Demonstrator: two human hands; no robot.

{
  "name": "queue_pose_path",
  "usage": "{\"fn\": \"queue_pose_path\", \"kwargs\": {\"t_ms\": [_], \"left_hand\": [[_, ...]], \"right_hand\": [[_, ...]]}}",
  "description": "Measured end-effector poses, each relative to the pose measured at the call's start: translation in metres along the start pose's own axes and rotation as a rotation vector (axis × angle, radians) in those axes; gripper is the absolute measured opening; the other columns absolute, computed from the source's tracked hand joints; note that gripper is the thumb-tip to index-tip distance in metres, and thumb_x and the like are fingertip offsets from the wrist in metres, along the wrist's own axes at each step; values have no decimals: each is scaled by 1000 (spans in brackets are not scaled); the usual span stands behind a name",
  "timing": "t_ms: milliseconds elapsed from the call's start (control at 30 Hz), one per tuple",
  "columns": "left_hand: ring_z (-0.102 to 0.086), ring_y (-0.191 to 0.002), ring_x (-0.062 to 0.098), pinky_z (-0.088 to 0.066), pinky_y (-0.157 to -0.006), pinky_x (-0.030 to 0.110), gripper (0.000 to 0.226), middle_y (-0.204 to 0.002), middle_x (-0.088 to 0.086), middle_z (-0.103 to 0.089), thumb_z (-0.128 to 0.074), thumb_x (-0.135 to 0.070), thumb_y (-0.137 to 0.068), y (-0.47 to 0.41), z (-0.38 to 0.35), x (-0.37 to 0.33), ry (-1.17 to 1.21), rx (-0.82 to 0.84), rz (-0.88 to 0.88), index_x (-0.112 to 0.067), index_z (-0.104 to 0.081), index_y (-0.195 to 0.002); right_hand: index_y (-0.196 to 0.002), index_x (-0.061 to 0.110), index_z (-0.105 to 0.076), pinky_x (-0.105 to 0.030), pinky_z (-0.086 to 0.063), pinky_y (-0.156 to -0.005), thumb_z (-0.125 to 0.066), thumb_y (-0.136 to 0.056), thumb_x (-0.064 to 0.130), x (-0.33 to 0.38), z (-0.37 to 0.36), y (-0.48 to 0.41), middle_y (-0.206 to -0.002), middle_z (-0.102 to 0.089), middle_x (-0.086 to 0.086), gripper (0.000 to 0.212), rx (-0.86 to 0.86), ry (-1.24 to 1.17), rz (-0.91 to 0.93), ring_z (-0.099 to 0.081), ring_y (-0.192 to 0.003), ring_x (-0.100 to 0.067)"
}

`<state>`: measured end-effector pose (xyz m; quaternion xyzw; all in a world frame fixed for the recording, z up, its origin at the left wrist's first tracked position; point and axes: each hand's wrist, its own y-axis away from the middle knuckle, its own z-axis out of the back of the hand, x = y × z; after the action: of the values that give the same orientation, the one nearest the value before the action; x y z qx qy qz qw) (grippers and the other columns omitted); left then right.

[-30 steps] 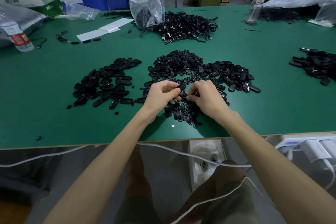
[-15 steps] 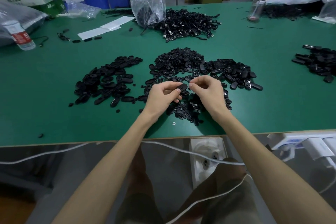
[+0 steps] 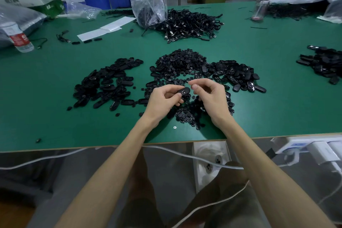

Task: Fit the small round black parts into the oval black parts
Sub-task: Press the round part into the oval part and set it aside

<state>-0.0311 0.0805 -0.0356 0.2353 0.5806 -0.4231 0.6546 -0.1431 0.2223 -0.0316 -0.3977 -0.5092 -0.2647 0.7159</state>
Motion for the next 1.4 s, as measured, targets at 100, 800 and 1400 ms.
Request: {"fn": "queue_pose_path", "kwargs": {"t_ms": [100, 800, 1400], "left_hand": [[-75, -78, 15, -58, -70, 23, 21, -89, 8, -78, -66, 3, -97, 0, 0, 0, 4, -5, 1, -9, -74, -113], [-75, -79, 20, -59, -73, 28, 14, -90, 16, -78, -67, 0, -98, -2, -1, 4, -1, -31, 34, -3, -72, -111], [-75, -79, 22, -60, -73, 31, 17, -90, 13, -78, -68, -2, -97, -5, -1, 9, -23, -44, 27, 0, -71, -114]], "right_hand": [[-100, 15, -76, -23, -51, -72, -72, -95, 11, 1, -1, 0, -86, -74, 2, 8, 18, -29, -5, -65, -79, -10], [-103, 16, -77, -31, -51, -68, -67, -98, 11, -2, -2, 0, -86, -75, -9, 13, 53, -40, 9, -65, -76, -15], [-112, 12, -77, -22, -54, -63, -68, -97, 9, -3, -2, 1, -93, -80, -2, 17, 109, -140, -36, -74, -79, -14]]}}
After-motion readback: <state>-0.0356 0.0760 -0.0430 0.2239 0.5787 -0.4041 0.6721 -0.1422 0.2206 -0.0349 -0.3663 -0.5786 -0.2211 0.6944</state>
